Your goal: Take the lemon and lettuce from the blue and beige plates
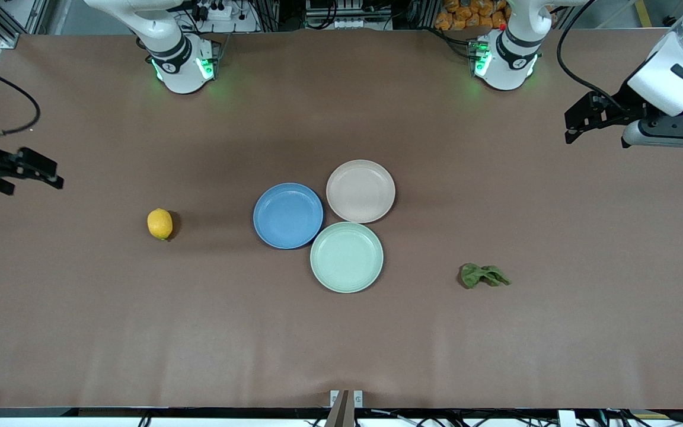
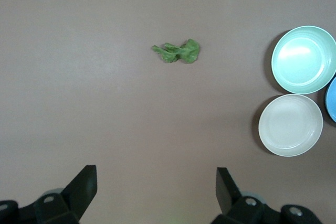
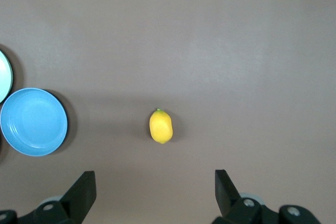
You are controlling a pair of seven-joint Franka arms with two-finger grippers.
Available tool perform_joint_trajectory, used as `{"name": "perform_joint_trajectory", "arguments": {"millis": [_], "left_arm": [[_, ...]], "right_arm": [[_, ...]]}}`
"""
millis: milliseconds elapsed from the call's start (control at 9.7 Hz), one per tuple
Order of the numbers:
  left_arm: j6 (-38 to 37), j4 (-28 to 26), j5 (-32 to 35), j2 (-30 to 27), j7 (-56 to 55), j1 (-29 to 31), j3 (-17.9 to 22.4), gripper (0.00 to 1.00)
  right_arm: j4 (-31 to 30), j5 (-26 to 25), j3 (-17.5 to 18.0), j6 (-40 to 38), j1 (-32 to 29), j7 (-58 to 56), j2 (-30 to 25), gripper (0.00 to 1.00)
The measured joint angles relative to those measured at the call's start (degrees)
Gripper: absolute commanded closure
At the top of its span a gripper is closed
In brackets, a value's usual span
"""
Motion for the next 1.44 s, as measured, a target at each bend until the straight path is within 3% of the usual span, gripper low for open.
{"name": "perform_joint_trajectory", "arguments": {"millis": [309,825,1443], "left_arm": [[0.00,0.00,0.00,0.00,0.00,0.00,0.00,0.00],[0.00,0.00,0.00,0.00,0.00,0.00,0.00,0.00],[0.00,0.00,0.00,0.03,0.00,0.00,0.00,0.00]], "right_arm": [[4.20,-1.08,0.39,-6.14,-0.01,0.02,-0.14,0.00],[5.31,-3.18,1.58,-10.29,-0.08,2.63,-0.14,0.00],[5.33,-4.67,2.37,-5.99,-0.12,4.79,0.31,0.00]]}}
